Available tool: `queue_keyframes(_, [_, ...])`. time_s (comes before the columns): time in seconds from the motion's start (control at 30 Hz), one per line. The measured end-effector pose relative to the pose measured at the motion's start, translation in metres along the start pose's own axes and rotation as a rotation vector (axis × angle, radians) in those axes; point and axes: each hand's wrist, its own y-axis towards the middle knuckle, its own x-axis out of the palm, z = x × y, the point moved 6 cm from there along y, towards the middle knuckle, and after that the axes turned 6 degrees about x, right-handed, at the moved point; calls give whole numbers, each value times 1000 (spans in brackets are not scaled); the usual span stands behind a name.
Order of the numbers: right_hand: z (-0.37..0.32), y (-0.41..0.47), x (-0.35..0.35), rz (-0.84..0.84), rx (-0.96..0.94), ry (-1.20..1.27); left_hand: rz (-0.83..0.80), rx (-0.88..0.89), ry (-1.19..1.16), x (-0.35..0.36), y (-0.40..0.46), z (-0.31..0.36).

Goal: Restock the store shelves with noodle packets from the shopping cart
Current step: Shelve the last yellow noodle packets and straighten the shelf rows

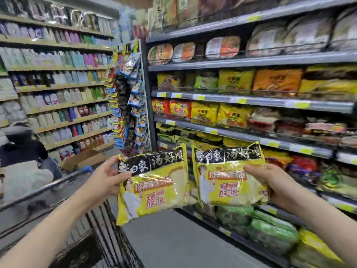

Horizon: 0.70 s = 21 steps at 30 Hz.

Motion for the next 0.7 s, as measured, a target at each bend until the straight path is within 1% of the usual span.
queue_keyframes(0.1, [4,-40,-68,164,-12,33,-188,24,-8,78,28,0])
queue_keyframes(0.23, [10,-100,-156,384,-27,59,-365,31,5,181,60,-7])
queue_keyframes(0.33, [12,-150,-216,525,-44,70,-511,36,-2,267,71,-3])
queue_keyframes(0.4, [16,-183,-254,612,-55,99,-573,36,-13,328,68,3])
queue_keyframes(0.5, [21,-228,-308,714,-71,128,-691,26,-35,420,53,15])
queue_keyframes(0.57, [25,-254,-344,775,-77,138,-789,64,-63,476,43,24])
queue_keyframes(0.7, [27,-300,-411,867,-81,142,-871,31,-87,576,33,25])
